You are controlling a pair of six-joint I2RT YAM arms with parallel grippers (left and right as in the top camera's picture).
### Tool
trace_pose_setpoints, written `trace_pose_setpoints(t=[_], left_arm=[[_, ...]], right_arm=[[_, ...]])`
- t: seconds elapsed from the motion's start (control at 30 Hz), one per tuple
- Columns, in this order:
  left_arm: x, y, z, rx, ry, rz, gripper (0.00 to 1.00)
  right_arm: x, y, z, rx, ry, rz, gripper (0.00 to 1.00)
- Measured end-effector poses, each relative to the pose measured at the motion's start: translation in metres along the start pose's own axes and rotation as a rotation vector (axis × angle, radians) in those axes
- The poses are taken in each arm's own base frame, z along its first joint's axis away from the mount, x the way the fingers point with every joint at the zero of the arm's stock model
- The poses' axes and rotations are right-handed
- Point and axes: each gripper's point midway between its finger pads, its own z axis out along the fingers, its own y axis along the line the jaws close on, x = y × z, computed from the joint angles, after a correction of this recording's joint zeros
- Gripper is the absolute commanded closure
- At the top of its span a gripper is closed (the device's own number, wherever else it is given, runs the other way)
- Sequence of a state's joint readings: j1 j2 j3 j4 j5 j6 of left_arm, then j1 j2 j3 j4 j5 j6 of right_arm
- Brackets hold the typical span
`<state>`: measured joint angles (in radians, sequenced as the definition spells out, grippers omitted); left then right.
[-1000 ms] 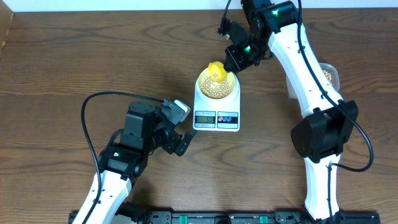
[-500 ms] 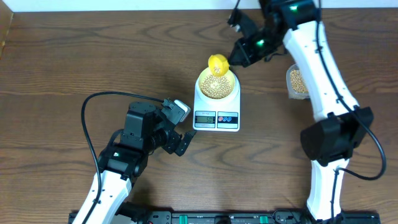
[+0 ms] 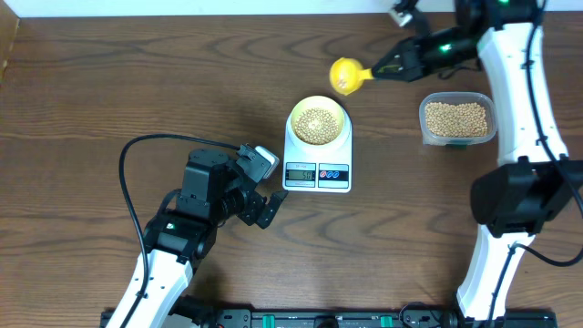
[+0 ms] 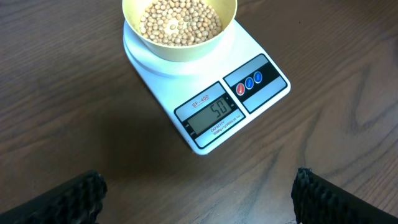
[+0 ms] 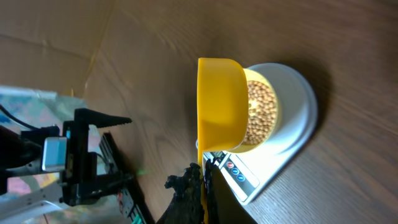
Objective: Scoop item into bowl and weigh 50g on scale
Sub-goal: 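Carry the scoop right to the soybean tub, then lower the scoop into the tub, emptying it onto the soybeans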
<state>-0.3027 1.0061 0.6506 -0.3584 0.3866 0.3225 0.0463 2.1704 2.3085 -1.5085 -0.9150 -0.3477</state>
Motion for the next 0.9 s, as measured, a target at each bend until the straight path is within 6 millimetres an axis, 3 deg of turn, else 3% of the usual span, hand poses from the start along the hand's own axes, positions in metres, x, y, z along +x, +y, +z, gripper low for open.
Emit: trace_pose_setpoints(t=[0.3, 0.43, 0.53, 0.67, 0.9], left_arm=[[0.000, 0.000, 0.000, 0.000, 0.000, 0.000, 0.02], [0.000, 0.000, 0.000, 0.000, 0.000, 0.000, 0.03], [0.000, 0.000, 0.000, 0.000, 0.000, 0.000, 0.02], [0.000, 0.000, 0.000, 0.000, 0.000, 0.000, 0.02], [0.000, 0.000, 0.000, 0.000, 0.000, 0.000, 0.02]], right_arm=[[0.015, -0.049, -0.071, 0.060, -0.100, 0.124, 0.99], [0.033, -0.071, -0.116, 0.184, -0.130, 0.181, 0.99], [0.049, -0.084, -0.139, 0.294, -0.114, 0.214, 0.99], [0.075, -0.110, -0.159, 0.481, -0.032, 0.284, 0.99], [0.092, -0.128, -0.164, 0.675, 0.105, 0.295, 0.99]])
